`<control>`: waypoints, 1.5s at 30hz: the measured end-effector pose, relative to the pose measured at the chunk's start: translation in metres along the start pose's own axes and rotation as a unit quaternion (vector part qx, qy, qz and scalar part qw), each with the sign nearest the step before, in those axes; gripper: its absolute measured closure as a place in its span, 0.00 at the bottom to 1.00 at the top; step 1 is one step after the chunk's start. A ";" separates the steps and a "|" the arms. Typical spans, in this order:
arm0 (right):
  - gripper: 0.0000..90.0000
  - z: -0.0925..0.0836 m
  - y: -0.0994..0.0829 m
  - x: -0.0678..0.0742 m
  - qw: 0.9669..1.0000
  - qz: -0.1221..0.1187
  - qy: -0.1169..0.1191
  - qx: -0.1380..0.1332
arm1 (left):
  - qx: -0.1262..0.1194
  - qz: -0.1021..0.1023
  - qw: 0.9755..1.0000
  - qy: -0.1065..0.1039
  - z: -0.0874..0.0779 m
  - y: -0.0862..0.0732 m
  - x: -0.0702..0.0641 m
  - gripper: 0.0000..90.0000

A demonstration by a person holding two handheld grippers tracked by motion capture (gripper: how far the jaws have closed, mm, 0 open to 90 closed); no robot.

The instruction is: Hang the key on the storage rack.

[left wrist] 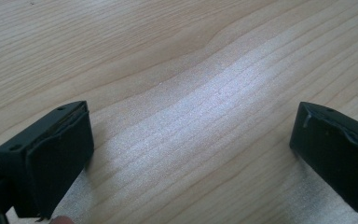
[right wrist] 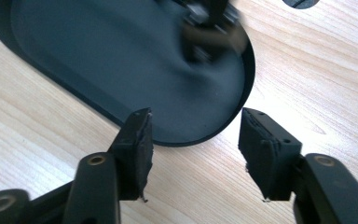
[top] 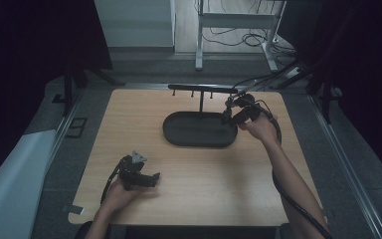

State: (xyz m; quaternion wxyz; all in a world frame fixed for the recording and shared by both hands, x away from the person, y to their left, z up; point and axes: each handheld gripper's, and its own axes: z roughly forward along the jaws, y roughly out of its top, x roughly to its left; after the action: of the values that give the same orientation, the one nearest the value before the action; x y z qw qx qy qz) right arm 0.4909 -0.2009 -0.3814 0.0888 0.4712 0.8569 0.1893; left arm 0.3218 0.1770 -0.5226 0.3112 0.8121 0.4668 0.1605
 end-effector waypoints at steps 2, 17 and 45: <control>0.45 -0.001 -0.002 0.000 1.000 -0.006 -0.001 0.001 | 0.000 0.000 1.000 0.000 0.000 0.000 0.000 0.00; 0.25 -0.012 -0.031 -0.002 0.999 -0.031 0.023 -0.023 | 0.000 0.000 1.000 0.000 0.000 0.000 0.000 0.00; 0.15 -0.032 -0.099 -0.006 0.996 -0.047 0.021 -0.073 | -0.002 -0.002 1.000 0.000 0.000 0.000 0.000 0.00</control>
State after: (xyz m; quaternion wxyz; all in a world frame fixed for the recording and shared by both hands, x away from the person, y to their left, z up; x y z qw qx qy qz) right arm 0.4067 -0.2613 -0.3931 0.1138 0.4188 0.8636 0.2565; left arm 0.3218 0.1768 -0.5227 0.3127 0.8107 0.4681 0.1608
